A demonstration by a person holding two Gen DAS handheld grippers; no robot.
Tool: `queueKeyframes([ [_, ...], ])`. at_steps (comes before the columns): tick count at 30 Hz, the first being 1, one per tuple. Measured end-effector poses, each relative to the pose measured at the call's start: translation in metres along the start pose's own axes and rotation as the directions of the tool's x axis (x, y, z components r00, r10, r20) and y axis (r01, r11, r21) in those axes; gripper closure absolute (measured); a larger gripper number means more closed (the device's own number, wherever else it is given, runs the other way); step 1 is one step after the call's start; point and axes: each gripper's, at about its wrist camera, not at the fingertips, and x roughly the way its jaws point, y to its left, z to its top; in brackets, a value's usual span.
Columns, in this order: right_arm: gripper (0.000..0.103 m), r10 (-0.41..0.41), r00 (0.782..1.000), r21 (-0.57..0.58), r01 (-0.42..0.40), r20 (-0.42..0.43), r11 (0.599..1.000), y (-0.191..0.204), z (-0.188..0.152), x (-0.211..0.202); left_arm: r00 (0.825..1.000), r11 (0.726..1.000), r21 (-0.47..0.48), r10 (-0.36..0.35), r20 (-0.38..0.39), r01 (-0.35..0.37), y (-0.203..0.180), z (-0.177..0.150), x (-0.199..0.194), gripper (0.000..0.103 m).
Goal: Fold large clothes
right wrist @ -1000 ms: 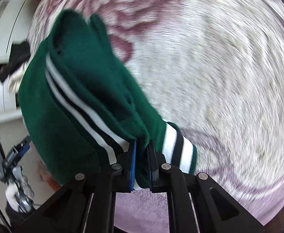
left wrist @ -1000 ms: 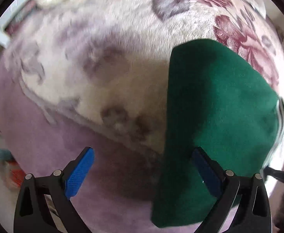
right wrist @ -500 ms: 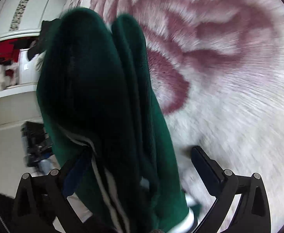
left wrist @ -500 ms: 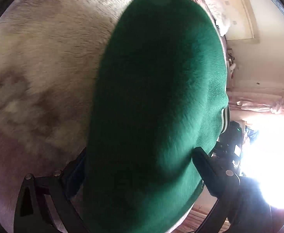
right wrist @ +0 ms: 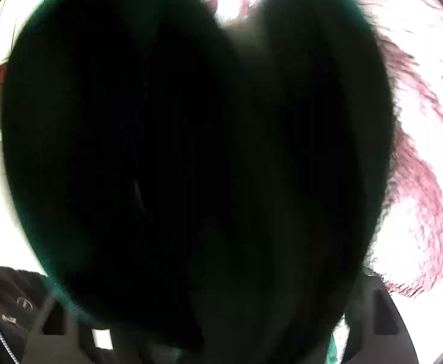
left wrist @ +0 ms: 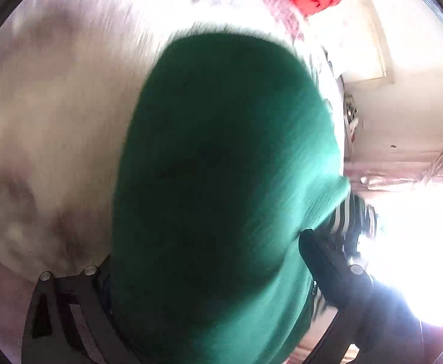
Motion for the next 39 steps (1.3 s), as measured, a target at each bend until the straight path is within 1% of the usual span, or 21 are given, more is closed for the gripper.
queueKeyframes([
  [1,0.046,0.009,1.000,0.007,-0.009,0.019,1.000,0.001,-0.003,-0.005,1.000,0.999,0.025,0.024,0.005,-0.024,-0.010,0.007,-0.001,0.003],
  [3,0.050,0.039,0.997,0.048,-0.042,0.067,0.998,0.002,-0.011,-0.017,1.000,0.999,0.041,0.029,0.011,-0.029,-0.020,0.013,0.000,0.005],
  [4,0.051,0.060,0.993,0.070,-0.067,0.100,0.995,0.002,-0.015,-0.023,1.000,0.998,0.058,0.027,0.016,-0.028,-0.027,0.017,-0.001,0.008],
  [5,0.052,0.070,0.990,0.088,-0.082,0.125,0.993,0.001,-0.018,-0.029,1.000,0.996,0.080,0.028,0.014,-0.029,-0.033,0.020,-0.002,0.014],
  [7,0.053,0.086,0.979,0.137,-0.112,0.187,0.984,-0.002,-0.025,-0.042,1.000,0.993,0.119,0.018,0.006,-0.019,-0.048,0.033,-0.004,0.017],
  [10,0.054,0.099,0.963,0.175,-0.146,0.252,0.974,-0.003,-0.027,-0.060,1.000,0.987,0.159,0.010,-0.011,-0.008,-0.068,0.056,0.001,0.017],
  [14,0.055,0.111,0.938,0.190,-0.180,0.328,0.965,-0.001,-0.010,-0.091,1.000,0.972,0.235,0.004,-0.025,0.002,-0.103,0.084,0.017,0.017],
  [18,0.056,0.087,0.914,0.170,-0.166,0.397,0.971,0.009,0.033,-0.143,0.999,0.959,0.280,-0.026,-0.032,0.034,-0.142,0.137,0.036,0.017],
  [20,0.056,0.068,0.903,0.161,-0.149,0.423,0.976,0.012,0.060,-0.172,0.998,0.954,0.294,-0.045,-0.032,0.052,-0.167,0.170,0.058,0.017],
  [21,0.056,0.060,0.900,0.155,-0.140,0.433,0.978,0.013,0.073,-0.184,0.998,0.953,0.298,-0.051,-0.032,0.059,-0.167,0.171,0.059,0.017],
  [22,0.056,0.049,0.893,0.156,-0.132,0.447,0.979,0.013,0.091,-0.201,0.997,0.950,0.304,-0.063,-0.035,0.070,-0.182,0.194,0.075,0.017],
  [24,0.056,0.028,0.882,0.157,-0.115,0.470,0.981,0.009,0.131,-0.234,0.997,0.944,0.320,-0.070,-0.041,0.079,-0.200,0.219,0.098,0.017],
  [25,0.056,0.020,0.877,0.168,-0.114,0.481,0.979,0.005,0.149,-0.247,0.996,0.939,0.332,-0.073,-0.050,0.085,-0.213,0.239,0.114,0.017],
  [28,0.056,-0.006,0.864,0.192,-0.105,0.504,0.976,-0.014,0.214,-0.289,0.995,0.921,0.381,-0.058,-0.077,0.084,-0.246,0.304,0.167,0.017],
  [30,0.056,-0.024,0.857,0.227,-0.109,0.514,0.968,-0.035,0.260,-0.314,0.993,0.915,0.394,-0.040,-0.108,0.080,-0.253,0.335,0.200,0.017],
  [32,0.056,-0.058,0.860,0.267,-0.093,0.507,0.959,-0.055,0.297,-0.328,0.989,0.916,0.397,-0.003,-0.148,0.062,-0.256,0.359,0.233,0.017],
  [33,0.056,-0.089,0.865,0.310,-0.080,0.493,0.947,-0.072,0.315,-0.334,0.984,0.917,0.396,0.023,-0.176,0.049,-0.255,0.368,0.250,0.017],
  [34,0.056,-0.117,0.873,0.342,-0.060,0.474,0.938,-0.084,0.326,-0.337,0.974,0.913,0.408,0.084,-0.209,0.009,-0.252,0.377,0.275,0.017],
  [35,0.056,-0.144,0.877,0.373,-0.042,0.458,0.927,-0.096,0.334,-0.340,0.964,0.908,0.418,0.123,-0.236,-0.013,-0.247,0.381,0.290,0.017],
  [37,0.055,-0.129,0.894,0.371,-0.044,0.430,0.928,-0.114,0.347,-0.345,0.955,0.910,0.415,0.117,-0.271,0.007,-0.240,0.384,0.301,0.014],
  [39,0.046,-0.130,0.903,0.343,-0.021,0.410,0.939,-0.118,0.349,-0.351,0.948,0.918,0.394,0.078,-0.308,0.052,-0.231,0.385,0.298,0.013],
])
